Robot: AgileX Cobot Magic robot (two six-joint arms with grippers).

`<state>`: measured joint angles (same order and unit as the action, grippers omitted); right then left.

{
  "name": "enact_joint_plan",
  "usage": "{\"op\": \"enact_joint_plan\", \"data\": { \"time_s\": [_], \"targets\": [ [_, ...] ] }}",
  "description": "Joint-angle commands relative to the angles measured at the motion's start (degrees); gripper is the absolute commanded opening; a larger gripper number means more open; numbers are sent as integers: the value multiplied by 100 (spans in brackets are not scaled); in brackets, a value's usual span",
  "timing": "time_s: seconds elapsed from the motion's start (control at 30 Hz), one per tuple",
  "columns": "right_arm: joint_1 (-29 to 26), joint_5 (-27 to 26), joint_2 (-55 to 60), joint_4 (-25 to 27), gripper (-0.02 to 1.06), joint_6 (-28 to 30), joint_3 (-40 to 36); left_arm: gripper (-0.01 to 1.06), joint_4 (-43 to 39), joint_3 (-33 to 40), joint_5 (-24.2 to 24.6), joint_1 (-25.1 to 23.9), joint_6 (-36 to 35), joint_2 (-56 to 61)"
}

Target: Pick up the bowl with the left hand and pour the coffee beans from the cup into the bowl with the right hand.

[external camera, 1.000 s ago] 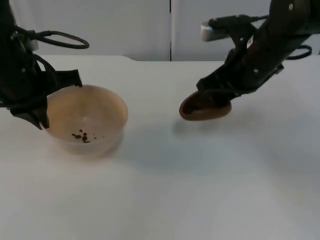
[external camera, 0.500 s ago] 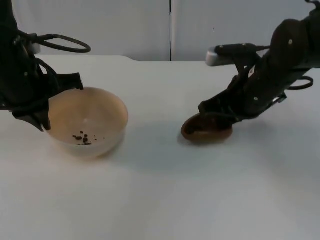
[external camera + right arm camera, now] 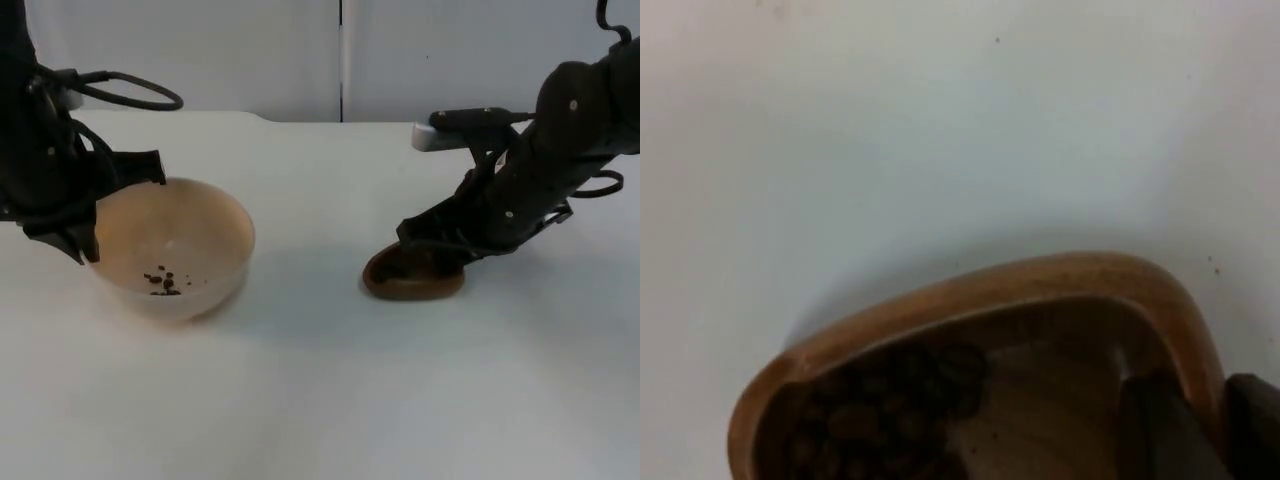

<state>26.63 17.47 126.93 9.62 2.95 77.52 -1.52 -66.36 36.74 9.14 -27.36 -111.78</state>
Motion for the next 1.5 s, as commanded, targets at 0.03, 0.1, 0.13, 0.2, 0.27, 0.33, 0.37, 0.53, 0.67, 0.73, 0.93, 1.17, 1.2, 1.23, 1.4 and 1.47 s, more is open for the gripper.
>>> {"op": "enact_joint_plan", "data": {
  "time_s": [0.03,0.1,0.13,0.2,0.27,0.33,0.37,0.53,0.67,0.73,0.93,1.17,1.2,1.23,1.4,1.47],
  "targets": [
    [-18,-36,-13,-3,0,-63,-6,0,-87,-15,-6,8,8,-148],
    [-18,-12,-13,-3,0,-63,-6,0,-87,-15,15,8,8,-254],
    [-18,-13,-13,-3,0,-81,-6,0,-87,-15,16,8,8,-304],
    [-18,-1,-13,-3,0,-81,-6,0,-87,-15,27,8,8,-345],
    [-18,-1,-13,-3,0,-81,-6,0,-87,-15,27,8,50,-343],
    [-18,8,-13,-3,4,-81,-6,0,-87,-15,27,8,71,-347],
    [-18,8,-13,-3,8,-81,-6,0,-87,-15,27,8,72,-347],
    [-18,20,-13,9,32,-103,-6,15,56,-15,3,8,318,-347],
    [-18,-10,-13,89,50,-102,7,48,152,-15,-8,8,460,-328],
    [-18,-33,-34,157,58,-102,7,64,152,-15,-8,8,460,-300],
    [-18,-53,-307,157,71,-102,7,89,152,-15,26,8,460,-133],
    [-18,189,-1089,96,71,-16,7,89,152,-15,98,8,460,517],
    [-18,271,-1250,96,71,28,7,89,152,-15,124,8,460,665],
    [-18,271,-1250,96,71,28,7,89,152,-15,124,8,460,665],
    [-18,753,-2053,81,71,120,7,89,152,-15,312,8,947,1471],
    [-18,837,-2187,81,71,180,7,89,152,-15,340,8,1036,1615]
  ]
}}
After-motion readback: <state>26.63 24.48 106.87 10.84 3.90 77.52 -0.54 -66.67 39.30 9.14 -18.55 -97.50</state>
